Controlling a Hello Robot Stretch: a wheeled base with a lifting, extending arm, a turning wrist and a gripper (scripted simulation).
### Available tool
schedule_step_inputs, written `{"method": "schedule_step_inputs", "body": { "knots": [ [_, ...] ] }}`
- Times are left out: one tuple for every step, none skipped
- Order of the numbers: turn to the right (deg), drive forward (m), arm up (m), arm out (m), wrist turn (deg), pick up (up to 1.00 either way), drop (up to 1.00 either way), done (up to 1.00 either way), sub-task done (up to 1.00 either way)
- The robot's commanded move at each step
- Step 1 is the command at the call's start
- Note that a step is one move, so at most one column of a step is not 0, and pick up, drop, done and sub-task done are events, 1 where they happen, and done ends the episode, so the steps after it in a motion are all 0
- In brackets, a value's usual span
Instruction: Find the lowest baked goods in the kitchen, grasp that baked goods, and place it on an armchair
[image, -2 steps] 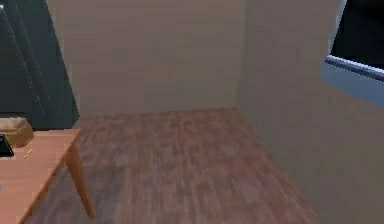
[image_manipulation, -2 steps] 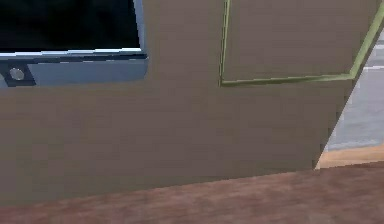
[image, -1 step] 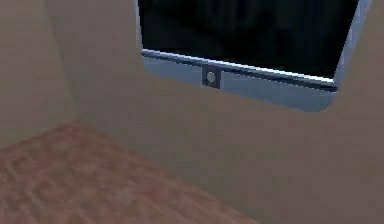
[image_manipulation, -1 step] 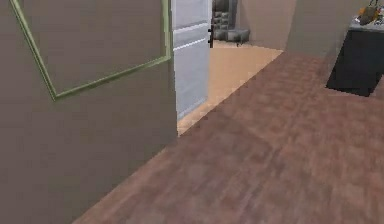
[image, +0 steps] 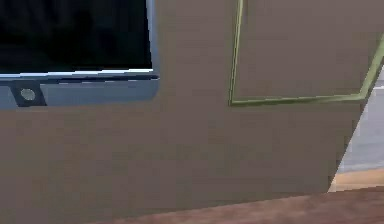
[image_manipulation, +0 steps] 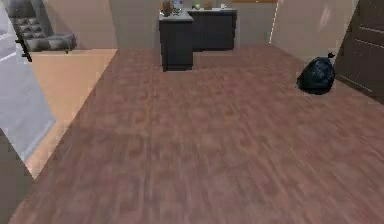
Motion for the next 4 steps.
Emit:
{"method": "schedule_step_inputs", "body": {
  "knots": [
    [36.0,0.00,0.00,0.00,0.0,0.00,0.00,0.00,0.00],
    [0.0,0.20,0.00,0.00,0.0,0.00,0.00,0.00,0.00],
    [-45.0,0.00,0.00,0.00,0.0,0.00,0.00,0.00,0.00],
    [-45.0,0.00,0.00,0.00,0.0,0.00,0.00,0.00,0.00]
  ]
}}
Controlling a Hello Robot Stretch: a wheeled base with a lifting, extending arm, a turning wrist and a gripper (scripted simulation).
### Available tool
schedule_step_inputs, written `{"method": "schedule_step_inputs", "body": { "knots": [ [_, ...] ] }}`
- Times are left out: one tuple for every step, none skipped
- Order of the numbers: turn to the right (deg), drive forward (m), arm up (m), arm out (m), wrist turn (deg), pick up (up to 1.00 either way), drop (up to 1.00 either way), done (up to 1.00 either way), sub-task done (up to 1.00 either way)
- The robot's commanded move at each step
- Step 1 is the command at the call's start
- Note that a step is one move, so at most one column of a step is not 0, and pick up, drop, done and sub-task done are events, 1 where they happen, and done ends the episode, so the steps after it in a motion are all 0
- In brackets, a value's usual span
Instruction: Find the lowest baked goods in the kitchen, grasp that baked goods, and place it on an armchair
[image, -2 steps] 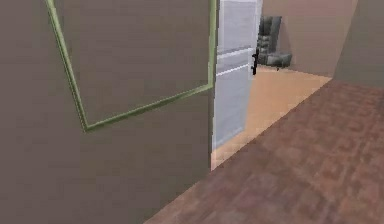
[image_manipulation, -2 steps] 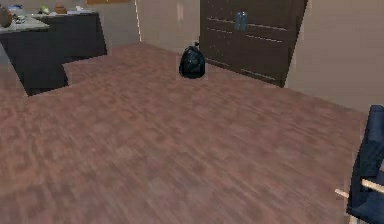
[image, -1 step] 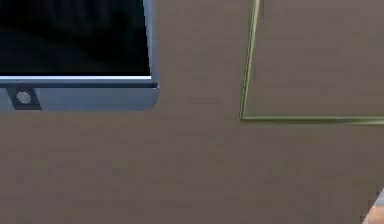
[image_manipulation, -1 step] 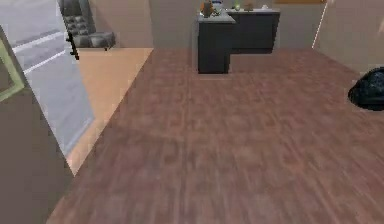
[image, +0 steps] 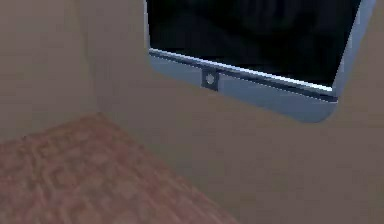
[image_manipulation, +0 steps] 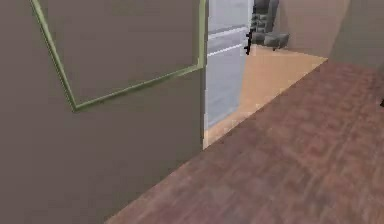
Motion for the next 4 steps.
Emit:
{"method": "schedule_step_inputs", "body": {
  "knots": [
    [-42.0,0.00,0.00,0.00,0.0,0.00,0.00,0.00,0.00],
    [0.0,1.00,0.00,0.00,0.0,0.00,0.00,0.00,0.00],
    [0.0,0.60,0.00,0.00,0.0,0.00,0.00,0.00,0.00],
    [-45.0,0.00,0.00,0.00,0.0,0.00,0.00,0.00,0.00]
  ]
}}
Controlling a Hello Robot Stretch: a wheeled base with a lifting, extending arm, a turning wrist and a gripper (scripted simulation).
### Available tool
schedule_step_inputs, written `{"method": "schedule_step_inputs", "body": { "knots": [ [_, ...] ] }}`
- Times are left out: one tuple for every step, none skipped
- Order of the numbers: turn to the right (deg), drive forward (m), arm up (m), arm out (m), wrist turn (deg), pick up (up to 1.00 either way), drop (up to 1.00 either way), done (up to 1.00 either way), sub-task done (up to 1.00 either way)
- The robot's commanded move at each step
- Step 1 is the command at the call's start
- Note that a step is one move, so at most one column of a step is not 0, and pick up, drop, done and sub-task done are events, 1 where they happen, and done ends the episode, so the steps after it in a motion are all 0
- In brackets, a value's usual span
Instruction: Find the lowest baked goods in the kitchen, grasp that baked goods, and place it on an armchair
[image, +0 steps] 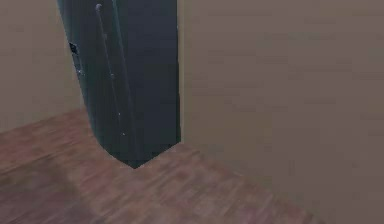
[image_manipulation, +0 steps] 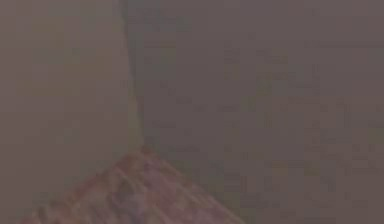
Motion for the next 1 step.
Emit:
{"method": "schedule_step_inputs", "body": {
  "knots": [
    [-21.0,0.00,0.00,0.00,0.0,0.00,0.00,0.00,0.00]
  ]
}}
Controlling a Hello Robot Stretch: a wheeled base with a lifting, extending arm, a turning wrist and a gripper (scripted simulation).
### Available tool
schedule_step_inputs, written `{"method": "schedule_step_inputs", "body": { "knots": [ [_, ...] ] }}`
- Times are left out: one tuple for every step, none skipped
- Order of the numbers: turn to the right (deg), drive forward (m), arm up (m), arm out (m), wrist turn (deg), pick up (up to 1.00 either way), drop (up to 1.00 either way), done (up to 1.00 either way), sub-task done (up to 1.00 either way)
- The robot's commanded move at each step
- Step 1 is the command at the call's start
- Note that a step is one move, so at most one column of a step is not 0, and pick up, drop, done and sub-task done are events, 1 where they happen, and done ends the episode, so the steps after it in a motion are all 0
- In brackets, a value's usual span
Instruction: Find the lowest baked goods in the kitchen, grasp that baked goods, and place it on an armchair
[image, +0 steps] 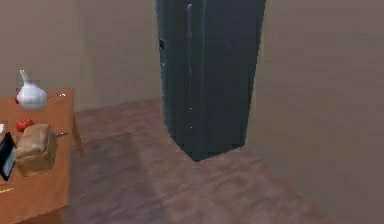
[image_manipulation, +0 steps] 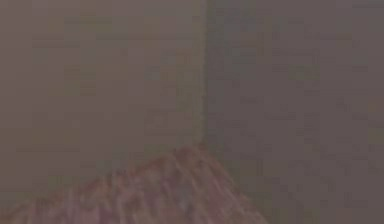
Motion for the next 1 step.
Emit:
{"method": "schedule_step_inputs", "body": {
  "knots": [
    [0.0,0.95,0.00,0.00,0.0,0.00,0.00,0.00,0.00]
  ]
}}
